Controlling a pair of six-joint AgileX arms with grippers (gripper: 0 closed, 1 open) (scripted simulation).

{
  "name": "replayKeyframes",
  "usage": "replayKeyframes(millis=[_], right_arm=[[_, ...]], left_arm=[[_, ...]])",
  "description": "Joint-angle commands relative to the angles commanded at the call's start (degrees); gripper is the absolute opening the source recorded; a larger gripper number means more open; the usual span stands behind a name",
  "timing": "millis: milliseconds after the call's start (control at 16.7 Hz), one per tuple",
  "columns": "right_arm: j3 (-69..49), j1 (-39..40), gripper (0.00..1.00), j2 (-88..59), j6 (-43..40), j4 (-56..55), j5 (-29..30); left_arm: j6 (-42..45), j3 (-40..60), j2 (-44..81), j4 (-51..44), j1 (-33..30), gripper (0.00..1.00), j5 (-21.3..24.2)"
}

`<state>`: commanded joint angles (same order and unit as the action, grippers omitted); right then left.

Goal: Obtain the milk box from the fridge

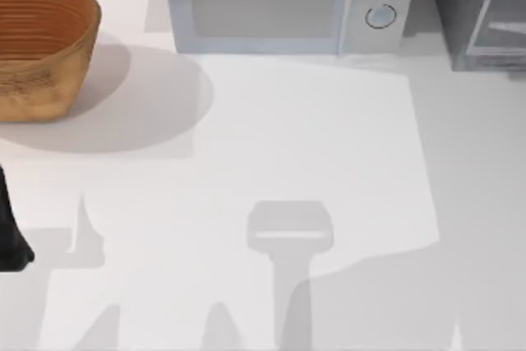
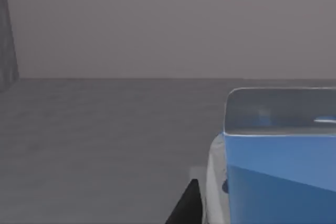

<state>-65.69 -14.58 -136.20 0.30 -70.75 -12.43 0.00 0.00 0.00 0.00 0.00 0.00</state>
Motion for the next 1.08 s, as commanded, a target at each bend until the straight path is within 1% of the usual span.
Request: replayKeyframes(millis=[480,840,1080], right_arm=[[0.1,-0.1,0.0,0.3,0.1,0.2,0.0],[0.3,-0.1,0.0,8.1,0.2,7.8,-0.1],[0.2,-0.2,0.0,8.9,0.2,8.6,-0.1]], left_arm=[[0.0,0.0,0.0,0.0,0.0,1.0,0.0],[0.0,0.0,0.0,0.0,0.0,1.0,0.0],[0.0,0.0,0.0,0.0,0.0,1.0,0.0]])
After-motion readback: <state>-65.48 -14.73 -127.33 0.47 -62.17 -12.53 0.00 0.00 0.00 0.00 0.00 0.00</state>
